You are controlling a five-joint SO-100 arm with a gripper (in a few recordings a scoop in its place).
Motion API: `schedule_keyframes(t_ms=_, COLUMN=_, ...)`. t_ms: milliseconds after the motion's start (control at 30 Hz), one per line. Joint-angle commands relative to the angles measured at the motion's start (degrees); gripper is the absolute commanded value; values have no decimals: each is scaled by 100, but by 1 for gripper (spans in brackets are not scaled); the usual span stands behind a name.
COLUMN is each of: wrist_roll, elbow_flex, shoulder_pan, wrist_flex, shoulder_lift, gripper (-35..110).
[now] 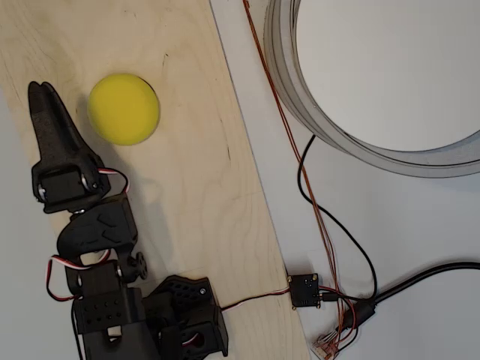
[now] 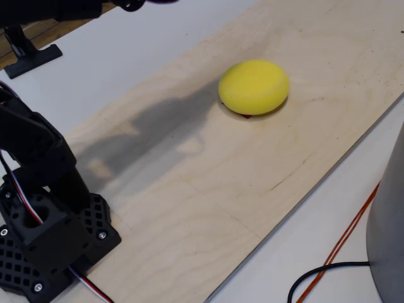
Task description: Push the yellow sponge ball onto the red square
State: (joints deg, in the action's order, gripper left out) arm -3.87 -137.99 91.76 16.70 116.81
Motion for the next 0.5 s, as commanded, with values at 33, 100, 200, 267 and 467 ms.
schedule_keyframes(t_ms=33, wrist_roll=-53, elbow_flex=176, shoulder_pan=141, wrist_flex=-62, shoulder_lift=88, gripper=0)
schedule_keyframes(t_ms=100, wrist_roll=35, elbow_flex=158, shoulder_pan=114, wrist_flex=9, shoulder_lift=167, gripper=0)
schedule_keyframes(t_ms=200, wrist_roll=659, elbow_flex=-105, shoulder_pan=-105, wrist_flex=202, shoulder_lift=334, gripper=36)
schedule_keyframes(t_ms=267, wrist_roll=589, elbow_flex=-158, shoulder_pan=-149, wrist_flex=211, shoulder_lift=360, gripper=40)
schedule_keyframes(t_ms=467, wrist_roll=738, elbow_flex=-44, shoulder_pan=-167, wrist_flex=246, shoulder_lift=308, gripper=39)
